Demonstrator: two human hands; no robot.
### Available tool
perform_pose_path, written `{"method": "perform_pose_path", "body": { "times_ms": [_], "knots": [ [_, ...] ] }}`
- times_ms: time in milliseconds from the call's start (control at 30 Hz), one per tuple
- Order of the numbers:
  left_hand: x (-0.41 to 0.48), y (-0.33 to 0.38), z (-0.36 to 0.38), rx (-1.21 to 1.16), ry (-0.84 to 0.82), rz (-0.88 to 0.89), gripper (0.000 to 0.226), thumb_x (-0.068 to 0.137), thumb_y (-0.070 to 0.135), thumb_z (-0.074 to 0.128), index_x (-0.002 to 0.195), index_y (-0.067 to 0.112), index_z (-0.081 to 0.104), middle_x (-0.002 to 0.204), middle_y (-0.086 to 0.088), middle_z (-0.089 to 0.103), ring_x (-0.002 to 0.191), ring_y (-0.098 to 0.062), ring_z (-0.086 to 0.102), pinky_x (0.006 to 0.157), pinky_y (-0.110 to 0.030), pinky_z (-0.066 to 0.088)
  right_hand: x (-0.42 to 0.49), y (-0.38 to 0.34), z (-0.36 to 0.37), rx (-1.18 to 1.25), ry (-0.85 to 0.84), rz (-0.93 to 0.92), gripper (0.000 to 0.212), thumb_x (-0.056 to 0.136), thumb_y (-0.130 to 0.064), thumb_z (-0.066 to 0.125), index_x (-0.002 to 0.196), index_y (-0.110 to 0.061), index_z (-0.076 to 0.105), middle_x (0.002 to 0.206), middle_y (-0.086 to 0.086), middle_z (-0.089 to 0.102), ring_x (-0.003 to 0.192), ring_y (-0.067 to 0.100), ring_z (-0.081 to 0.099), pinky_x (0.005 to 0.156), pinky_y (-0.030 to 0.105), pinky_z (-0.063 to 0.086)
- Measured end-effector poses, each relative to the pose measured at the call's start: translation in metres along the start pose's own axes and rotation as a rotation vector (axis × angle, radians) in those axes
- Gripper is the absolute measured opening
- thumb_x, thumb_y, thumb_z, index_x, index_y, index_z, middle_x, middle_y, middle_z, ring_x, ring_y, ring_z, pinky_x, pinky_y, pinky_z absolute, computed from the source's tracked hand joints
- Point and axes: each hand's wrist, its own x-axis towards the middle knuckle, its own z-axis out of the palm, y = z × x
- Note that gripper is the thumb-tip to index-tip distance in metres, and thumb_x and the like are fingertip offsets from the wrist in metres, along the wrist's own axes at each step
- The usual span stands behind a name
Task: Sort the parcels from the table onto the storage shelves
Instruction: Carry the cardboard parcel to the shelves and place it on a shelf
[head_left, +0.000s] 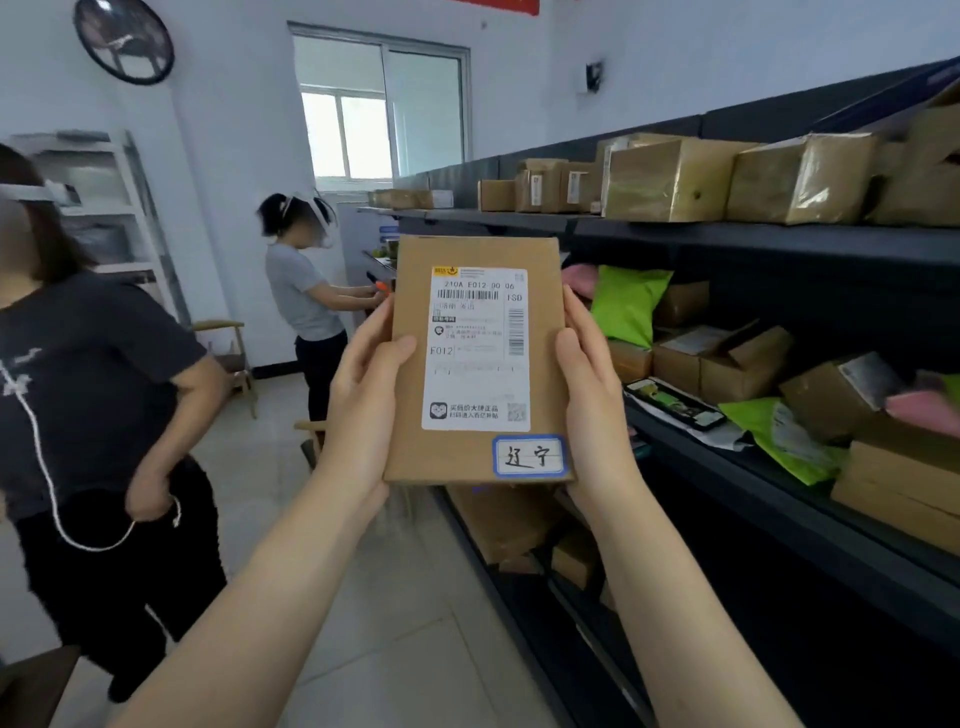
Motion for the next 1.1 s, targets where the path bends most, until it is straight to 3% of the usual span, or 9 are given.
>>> {"method": "perform_pose_path", "body": {
  "times_ms": [133,300,400,600,700,867,1100],
  "knots": [
    [0.051,-0.02,0.013,-0.038,-0.073,-0.069,0.035,0.095,0.018,0.056,0.118,0.044,0.063,0.101,0.013,0.078,0.081,-0.004,0.076,0.058,-0.021,0.057,0.035,0.026,-0.005,-0.04,0.089,-0.011,0.038,0.107,-0.026,0.041,0.143,-0.037,0.047,0.15,-0.01,0.051,0.133,0.009,0.055,0.109,0.038,0.049],
    [0.112,-0.06,0.043,-0.057,-0.284,-0.107,0.035,0.097,0.019,0.053,0.122,0.043,0.061,0.114,0.007,0.076,0.092,-0.008,0.075,0.066,-0.025,0.058,0.07,0.054,-0.023,-0.169,0.298,-0.058,0.037,0.102,-0.036,0.046,0.137,-0.045,0.048,0.153,-0.006,0.049,0.135,0.015,0.053,0.112,0.049,0.044],
    [0.139,-0.093,0.057,-0.079,-0.443,-0.146,0.034,0.097,0.022,0.052,0.124,0.041,0.06,0.115,0.006,0.076,0.097,-0.01,0.074,0.073,-0.029,0.059,0.077,0.071,-0.032,-0.251,0.452,-0.076,0.049,0.097,-0.038,0.046,0.147,-0.037,0.044,0.153,-0.005,0.048,0.136,0.016,0.052,0.113,0.049,0.043],
    [0.179,-0.146,0.063,-0.1,-0.733,-0.262,0.045,0.092,0.026,0.053,0.136,0.036,0.057,0.121,0.004,0.074,0.109,-0.019,0.071,0.088,-0.042,0.057,0.064,0.112,-0.021,-0.338,0.702,-0.071,0.044,0.105,-0.031,0.043,0.149,-0.034,0.041,0.153,-0.007,0.046,0.135,0.011,0.052,0.112,0.045,0.045],
    [0.187,-0.163,0.064,-0.114,-0.808,-0.32,0.046,0.092,0.023,0.052,0.136,0.035,0.058,0.121,0.005,0.074,0.109,-0.018,0.071,0.089,-0.04,0.057,0.055,0.126,-0.013,-0.379,0.803,-0.07,0.044,0.104,-0.034,0.043,0.147,-0.039,0.042,0.15,-0.009,0.05,0.132,0.011,0.055,0.109,0.045,0.048],
    [0.183,-0.188,0.06,-0.114,-0.895,-0.407,0.046,0.092,0.023,0.052,0.135,0.037,0.058,0.123,0.007,0.073,0.11,-0.017,0.071,0.099,-0.049,0.053,0.038,0.145,-0.011,-0.457,0.918,-0.038,0.047,0.099,-0.041,0.046,0.146,-0.044,0.043,0.15,-0.009,0.049,0.132,0.014,0.055,0.108,0.049,0.048],
    [0.159,-0.241,0.077,-0.034,-0.971,-0.549,0.038,0.094,0.022,0.051,0.124,0.045,0.06,0.115,0.008,0.074,0.105,-0.018,0.071,0.085,-0.038,0.056,0.012,0.177,-0.049,-0.483,1.041,0.081,0.041,0.097,-0.044,0.046,0.137,-0.053,0.047,0.15,-0.012,0.05,0.134,0.013,0.053,0.11,0.048,0.046]
  ]
}}
